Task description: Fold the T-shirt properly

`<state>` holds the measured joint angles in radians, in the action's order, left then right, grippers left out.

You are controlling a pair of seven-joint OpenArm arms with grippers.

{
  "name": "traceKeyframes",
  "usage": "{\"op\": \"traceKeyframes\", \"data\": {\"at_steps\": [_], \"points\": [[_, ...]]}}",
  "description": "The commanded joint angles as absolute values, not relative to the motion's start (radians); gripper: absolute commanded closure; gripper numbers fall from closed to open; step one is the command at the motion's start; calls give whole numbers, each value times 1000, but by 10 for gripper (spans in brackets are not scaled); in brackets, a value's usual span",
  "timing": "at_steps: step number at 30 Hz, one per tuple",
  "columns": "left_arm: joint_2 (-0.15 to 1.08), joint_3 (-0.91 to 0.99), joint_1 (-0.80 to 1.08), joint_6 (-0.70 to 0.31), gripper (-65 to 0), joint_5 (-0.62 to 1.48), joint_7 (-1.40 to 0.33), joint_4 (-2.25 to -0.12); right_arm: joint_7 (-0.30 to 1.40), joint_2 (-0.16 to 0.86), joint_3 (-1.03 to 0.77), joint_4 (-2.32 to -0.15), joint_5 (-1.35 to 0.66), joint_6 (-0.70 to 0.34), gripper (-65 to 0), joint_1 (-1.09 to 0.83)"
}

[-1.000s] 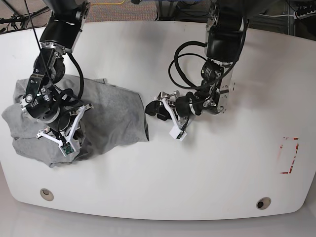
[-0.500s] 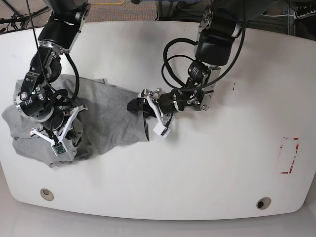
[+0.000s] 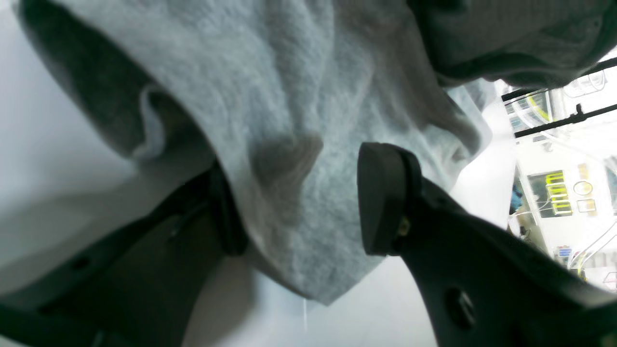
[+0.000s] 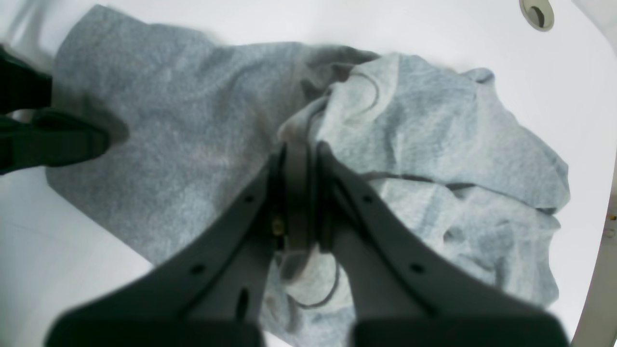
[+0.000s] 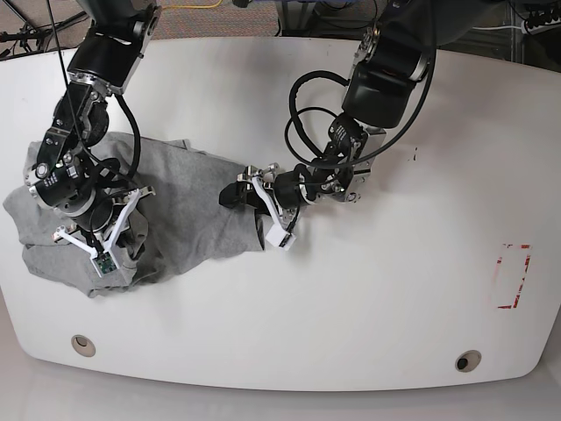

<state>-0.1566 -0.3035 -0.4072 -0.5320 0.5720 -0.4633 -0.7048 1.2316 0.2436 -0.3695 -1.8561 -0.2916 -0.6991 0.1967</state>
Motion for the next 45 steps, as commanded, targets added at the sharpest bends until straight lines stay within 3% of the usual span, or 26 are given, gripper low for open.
{"op": "traceKeyframes", "data": {"at_steps": [1, 8, 10, 15, 16, 23, 31, 45], "points": [[-157, -348, -435, -492, -318, 575, -472, -661, 1208, 255, -374, -1871, -302, -696, -24, 216], [-157, -435, -476, -490, -307, 665, -423, -604, 1207, 255, -374, -1871, -302, -696, -24, 216], [-157, -447, -478, -484, -268, 673, -420, -604, 1207, 255, -374, -1871, -302, -696, -24, 216], [-157, -453, -479, -429, -11, 673, -418, -605, 1207, 255, -374, -1871, -302, -696, -24, 217], [-157, -453, -479, -421, 0, 671, -418, -605, 1207, 255, -374, -1871, -302, -696, -24, 217], [-157, -449, -478, -407, 0, 677, -418, -624, 1207, 255, -374, -1871, -302, -696, -24, 217], [-153, -355, -429, -403, 0, 677, -461, -814, 1207, 254, -375, -1879, -309, -696, -24, 219], [19, -237, -383, -401, 0, 677, -530, -1093, 1207, 206, -519, -1903, -311, -698, -24, 232]]}}
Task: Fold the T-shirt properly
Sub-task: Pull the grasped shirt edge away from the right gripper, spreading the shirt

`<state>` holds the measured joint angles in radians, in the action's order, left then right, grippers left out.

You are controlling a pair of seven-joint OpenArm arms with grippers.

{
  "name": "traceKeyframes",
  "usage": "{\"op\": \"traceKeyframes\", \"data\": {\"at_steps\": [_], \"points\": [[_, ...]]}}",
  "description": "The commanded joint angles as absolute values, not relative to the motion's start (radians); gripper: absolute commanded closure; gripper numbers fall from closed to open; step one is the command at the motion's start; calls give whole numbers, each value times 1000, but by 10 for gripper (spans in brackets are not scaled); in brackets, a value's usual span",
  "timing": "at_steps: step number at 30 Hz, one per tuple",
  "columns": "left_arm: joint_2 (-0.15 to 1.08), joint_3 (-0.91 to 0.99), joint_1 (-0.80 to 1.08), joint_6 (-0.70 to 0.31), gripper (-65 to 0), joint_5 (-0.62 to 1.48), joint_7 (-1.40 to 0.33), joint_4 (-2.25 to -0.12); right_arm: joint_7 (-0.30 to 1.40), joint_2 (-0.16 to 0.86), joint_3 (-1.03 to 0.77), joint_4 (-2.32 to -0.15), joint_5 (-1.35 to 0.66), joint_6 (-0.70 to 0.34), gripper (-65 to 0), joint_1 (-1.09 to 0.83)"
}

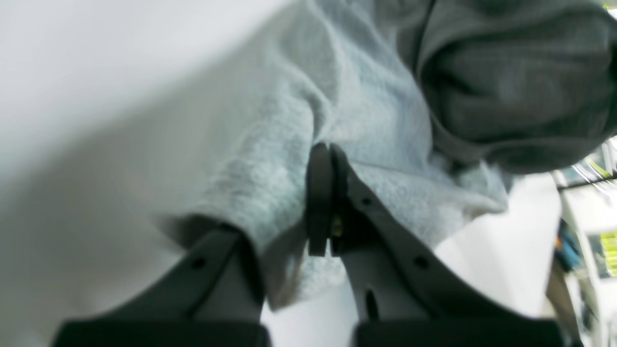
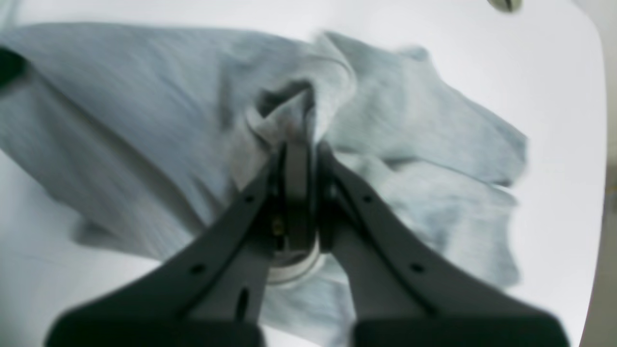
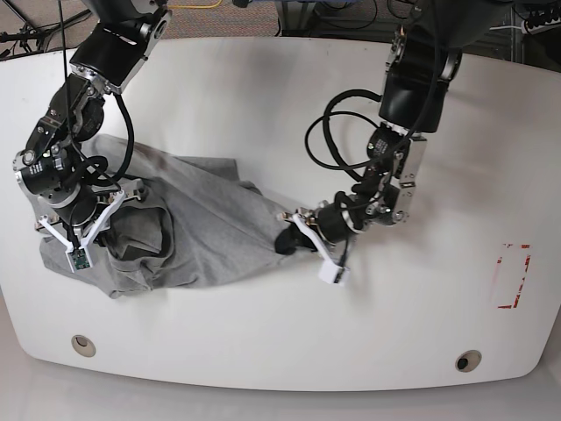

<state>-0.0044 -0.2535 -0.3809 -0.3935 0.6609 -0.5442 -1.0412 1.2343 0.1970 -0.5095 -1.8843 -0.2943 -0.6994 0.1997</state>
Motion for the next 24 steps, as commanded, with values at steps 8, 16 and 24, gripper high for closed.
{"op": "traceKeyframes", "data": {"at_steps": [8, 16, 24], "points": [[124, -139, -358, -401, 0, 677, -590, -1256, 1178, 188, -519, -1903, -311, -698, -24, 268], [197, 1, -308, -404, 0, 677, -679, -1437, 1107, 180, -513, -1891, -306, -698, -24, 332], [255, 97, -308, -404, 0, 677, -754, -1598, 1093, 183, -512, -1799, -303, -697, -24, 446]]}}
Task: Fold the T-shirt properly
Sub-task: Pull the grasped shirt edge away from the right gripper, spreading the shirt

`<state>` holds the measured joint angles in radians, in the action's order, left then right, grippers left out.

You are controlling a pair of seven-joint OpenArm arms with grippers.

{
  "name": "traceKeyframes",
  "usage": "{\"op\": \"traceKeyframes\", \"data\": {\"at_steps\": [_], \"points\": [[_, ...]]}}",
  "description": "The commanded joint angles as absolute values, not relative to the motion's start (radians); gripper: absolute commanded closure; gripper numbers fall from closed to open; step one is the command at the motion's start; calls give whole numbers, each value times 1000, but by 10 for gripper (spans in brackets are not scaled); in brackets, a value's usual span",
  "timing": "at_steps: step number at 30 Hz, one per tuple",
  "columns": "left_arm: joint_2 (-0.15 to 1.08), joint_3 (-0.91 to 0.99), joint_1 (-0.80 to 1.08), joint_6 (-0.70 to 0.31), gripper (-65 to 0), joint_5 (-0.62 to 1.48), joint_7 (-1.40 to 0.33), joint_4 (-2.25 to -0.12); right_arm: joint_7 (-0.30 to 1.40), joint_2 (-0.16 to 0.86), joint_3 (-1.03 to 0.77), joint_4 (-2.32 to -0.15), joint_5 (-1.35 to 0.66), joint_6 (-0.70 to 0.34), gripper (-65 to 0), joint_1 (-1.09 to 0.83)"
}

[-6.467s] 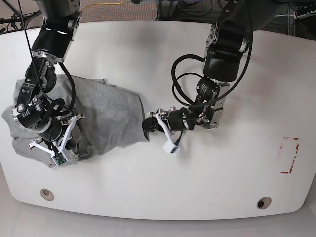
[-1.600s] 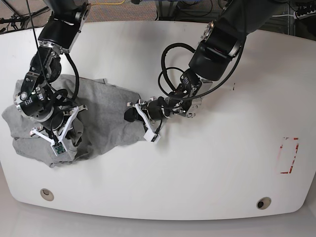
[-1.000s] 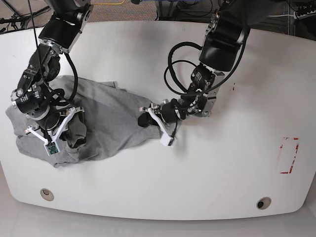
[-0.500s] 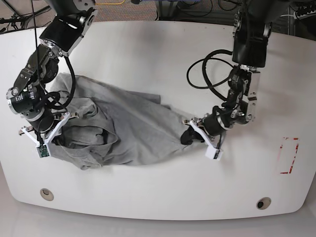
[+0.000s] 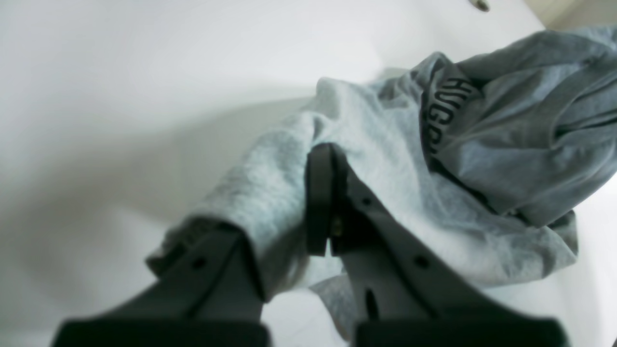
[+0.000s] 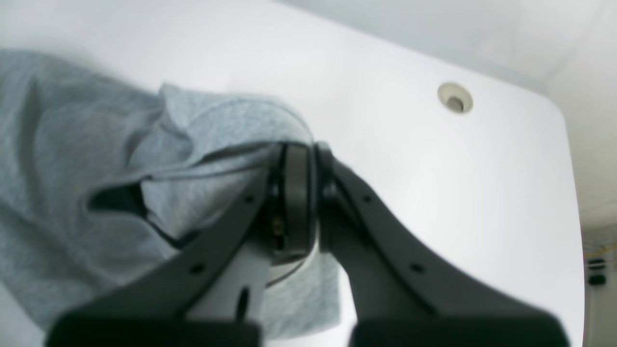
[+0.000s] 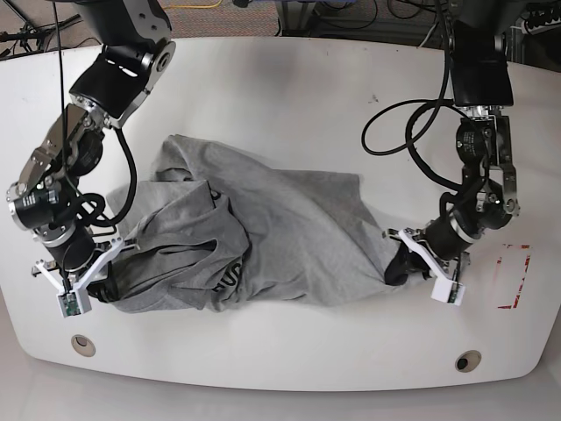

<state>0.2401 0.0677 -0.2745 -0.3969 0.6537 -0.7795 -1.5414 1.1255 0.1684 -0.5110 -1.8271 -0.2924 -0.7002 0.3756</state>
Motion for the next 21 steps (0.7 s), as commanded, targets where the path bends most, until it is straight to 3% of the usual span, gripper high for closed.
{"op": "traceKeyframes", "data": {"at_steps": [1, 21], "points": [[255, 114, -308, -404, 0, 677, -762, -1612, 1090, 183, -512, -1785, -303, -697, -24, 460], [352, 389, -435, -406, 0, 677, -897, -1733, 1070, 283, -510, -1471, -303, -694, -24, 814]]}}
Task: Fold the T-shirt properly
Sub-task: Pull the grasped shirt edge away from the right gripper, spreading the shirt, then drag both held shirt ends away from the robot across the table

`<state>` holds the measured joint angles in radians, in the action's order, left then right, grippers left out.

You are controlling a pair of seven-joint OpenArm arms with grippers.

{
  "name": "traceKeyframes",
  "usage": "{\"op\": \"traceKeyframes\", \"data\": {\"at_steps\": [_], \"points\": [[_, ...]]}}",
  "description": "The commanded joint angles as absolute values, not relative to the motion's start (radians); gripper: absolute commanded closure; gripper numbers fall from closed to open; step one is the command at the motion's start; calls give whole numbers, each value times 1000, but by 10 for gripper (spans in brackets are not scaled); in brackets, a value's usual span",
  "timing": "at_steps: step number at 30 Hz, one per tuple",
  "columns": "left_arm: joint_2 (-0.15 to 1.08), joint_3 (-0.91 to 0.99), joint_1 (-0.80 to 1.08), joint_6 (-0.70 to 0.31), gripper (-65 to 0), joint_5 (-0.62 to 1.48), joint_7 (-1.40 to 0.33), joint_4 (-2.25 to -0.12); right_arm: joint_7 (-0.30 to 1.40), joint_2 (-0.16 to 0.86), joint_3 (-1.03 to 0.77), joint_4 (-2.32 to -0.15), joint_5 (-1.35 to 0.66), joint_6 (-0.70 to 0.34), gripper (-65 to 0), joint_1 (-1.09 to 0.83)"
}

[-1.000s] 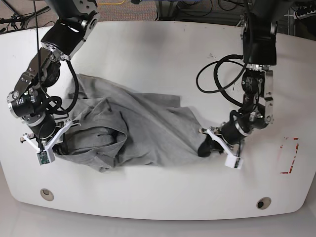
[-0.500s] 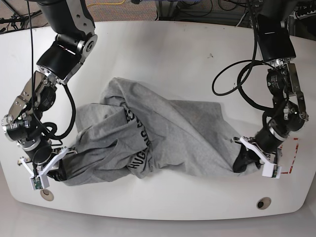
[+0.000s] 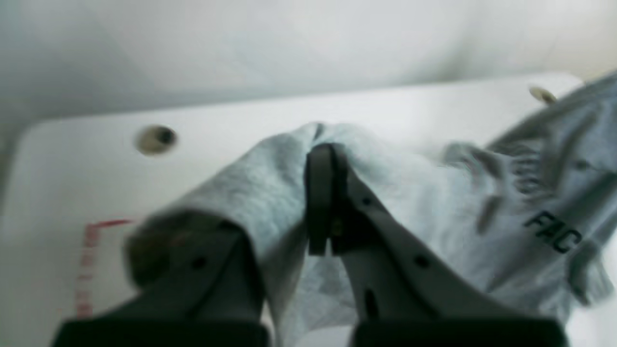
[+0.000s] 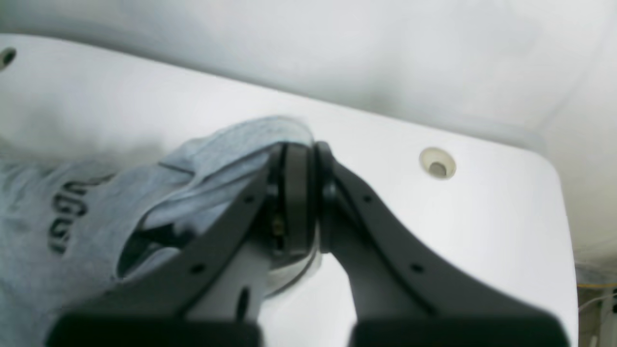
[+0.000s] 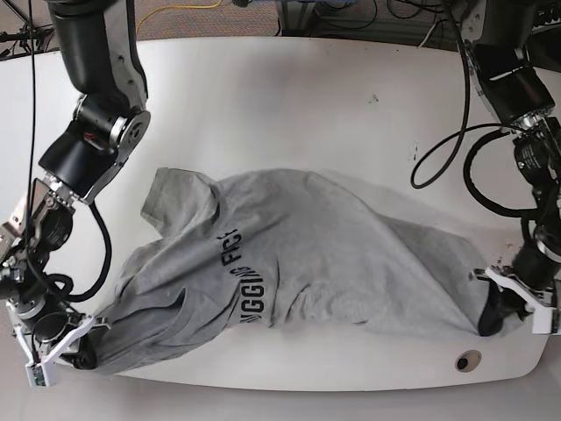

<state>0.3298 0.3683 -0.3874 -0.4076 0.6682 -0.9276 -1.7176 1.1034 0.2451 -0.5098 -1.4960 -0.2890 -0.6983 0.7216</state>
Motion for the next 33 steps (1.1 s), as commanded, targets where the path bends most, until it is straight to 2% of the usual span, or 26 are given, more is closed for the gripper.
{"op": "traceKeyframes", "data": {"at_steps": [1, 14, 20, 27, 33], "points": [[357, 397, -443, -406, 0, 677, -897, -1733, 1070, 286, -510, -1457, -303, -694, -24, 829], [441, 456, -585, -406, 0, 677, -898, -1730, 1069, 351, -509, -1305, -302, -693, -25, 1058], [463, 460, -636, -406, 0, 677, -898, -1652, 1056, 372, -509, -1245, -302, -693, -25, 1129], [486, 501, -638, -406, 0, 720, -898, -1590, 1040, 390, -510, -1237, -302, -693, -25, 1121], [484, 498, -561, -404, 0, 783, -900, -1584, 1040, 390, -515, -1262, -309, -693, -25, 1020]]}}
